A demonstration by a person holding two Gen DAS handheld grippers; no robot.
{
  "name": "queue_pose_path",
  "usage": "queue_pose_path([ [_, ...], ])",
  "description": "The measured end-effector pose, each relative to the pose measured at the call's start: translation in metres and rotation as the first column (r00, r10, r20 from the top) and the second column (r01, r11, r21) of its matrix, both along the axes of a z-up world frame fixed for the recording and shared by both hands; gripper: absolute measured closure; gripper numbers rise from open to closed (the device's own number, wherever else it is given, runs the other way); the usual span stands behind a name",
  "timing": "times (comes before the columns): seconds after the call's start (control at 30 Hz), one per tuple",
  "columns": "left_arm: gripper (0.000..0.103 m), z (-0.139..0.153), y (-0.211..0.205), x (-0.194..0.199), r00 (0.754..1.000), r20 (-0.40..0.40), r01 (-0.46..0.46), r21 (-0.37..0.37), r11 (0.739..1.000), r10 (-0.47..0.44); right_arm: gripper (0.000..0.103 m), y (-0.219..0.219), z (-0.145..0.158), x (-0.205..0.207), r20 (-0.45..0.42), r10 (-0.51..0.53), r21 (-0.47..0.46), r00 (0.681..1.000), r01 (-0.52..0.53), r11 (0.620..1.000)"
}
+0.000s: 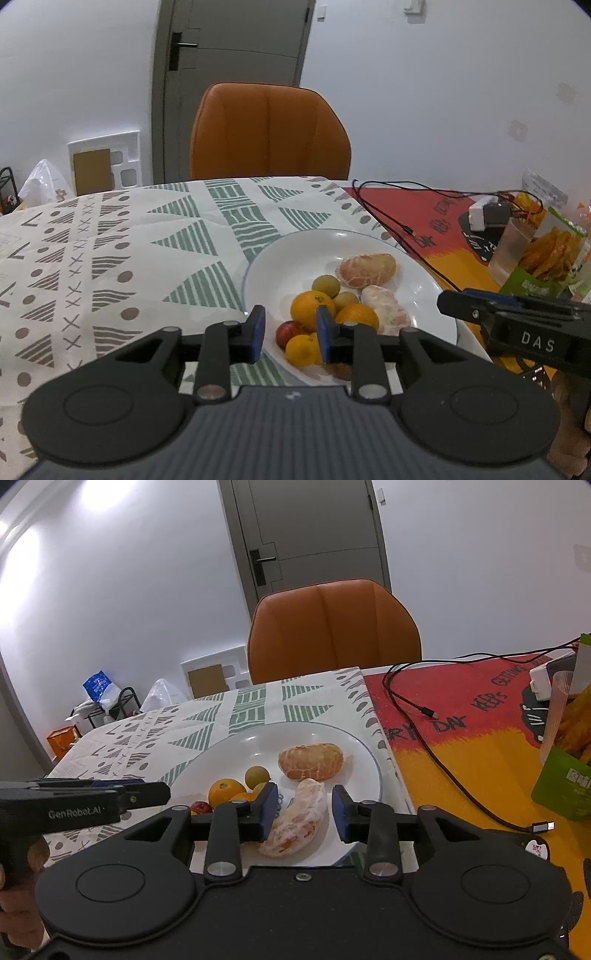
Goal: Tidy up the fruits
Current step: 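Carry the kumquat with left tool while right tool carries the plum over the plate, then open left tool to drop the kumquat in the plate while right tool releases the plum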
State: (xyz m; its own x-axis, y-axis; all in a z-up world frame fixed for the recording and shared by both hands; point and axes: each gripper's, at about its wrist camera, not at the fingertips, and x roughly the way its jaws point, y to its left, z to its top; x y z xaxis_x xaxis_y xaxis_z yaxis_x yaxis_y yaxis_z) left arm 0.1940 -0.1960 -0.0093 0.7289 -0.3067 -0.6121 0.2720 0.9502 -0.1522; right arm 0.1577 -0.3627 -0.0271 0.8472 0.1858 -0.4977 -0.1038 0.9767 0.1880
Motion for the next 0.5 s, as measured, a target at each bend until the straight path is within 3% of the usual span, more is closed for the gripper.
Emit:
queue_pose_path([
  [0.5,0.067,0.006,0.038,-0.008,0.996,0.001,-0.087,-0.009,0.996,0.087,0.065,0.024,0.005,-0.004,0.006,0.043,-0.019,0.999,-0.043,0.999],
])
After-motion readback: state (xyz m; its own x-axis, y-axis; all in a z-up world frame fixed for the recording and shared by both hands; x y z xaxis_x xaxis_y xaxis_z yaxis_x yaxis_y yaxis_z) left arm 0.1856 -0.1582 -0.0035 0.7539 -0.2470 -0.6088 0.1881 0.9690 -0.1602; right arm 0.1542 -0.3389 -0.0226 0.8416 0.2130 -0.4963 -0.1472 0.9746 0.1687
